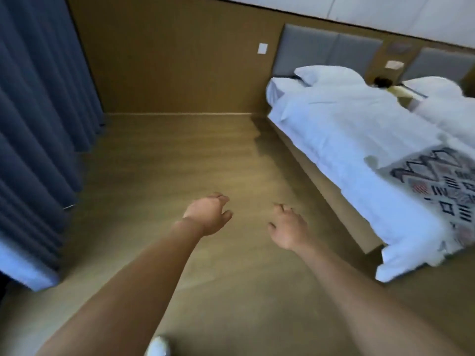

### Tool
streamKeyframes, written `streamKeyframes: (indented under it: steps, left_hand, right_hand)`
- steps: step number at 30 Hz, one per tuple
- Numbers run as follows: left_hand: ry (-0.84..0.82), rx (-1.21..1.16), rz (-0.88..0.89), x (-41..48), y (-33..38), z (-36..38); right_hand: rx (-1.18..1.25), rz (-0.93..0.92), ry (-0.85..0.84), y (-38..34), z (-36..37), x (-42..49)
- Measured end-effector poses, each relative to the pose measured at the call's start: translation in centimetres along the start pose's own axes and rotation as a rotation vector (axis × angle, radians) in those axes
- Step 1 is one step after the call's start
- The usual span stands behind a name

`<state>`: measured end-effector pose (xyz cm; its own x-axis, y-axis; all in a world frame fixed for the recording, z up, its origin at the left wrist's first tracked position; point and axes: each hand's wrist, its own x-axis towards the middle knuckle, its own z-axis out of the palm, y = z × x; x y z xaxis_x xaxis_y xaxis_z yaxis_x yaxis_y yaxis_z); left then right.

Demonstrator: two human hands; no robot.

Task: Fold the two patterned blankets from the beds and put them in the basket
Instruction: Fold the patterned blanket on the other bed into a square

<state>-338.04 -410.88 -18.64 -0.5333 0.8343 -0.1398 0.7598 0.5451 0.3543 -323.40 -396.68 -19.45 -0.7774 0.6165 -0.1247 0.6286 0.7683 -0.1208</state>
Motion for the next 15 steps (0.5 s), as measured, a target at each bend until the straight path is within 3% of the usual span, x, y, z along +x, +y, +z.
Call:
streamKeyframes:
  steps: [6, 15]
  left_hand:
    - [-0.139, 0.066, 0.171, 12.6, 11.3, 0.6]
    - [-0.315, 0.139, 0.438, 33.0, 26.8, 2.4]
  right_hand:
    - [0.067, 0.249, 0.051, 14.8, -3.7, 2.3]
    - [0.166, 0.612, 0.126, 30.9, -7.5, 8.8]
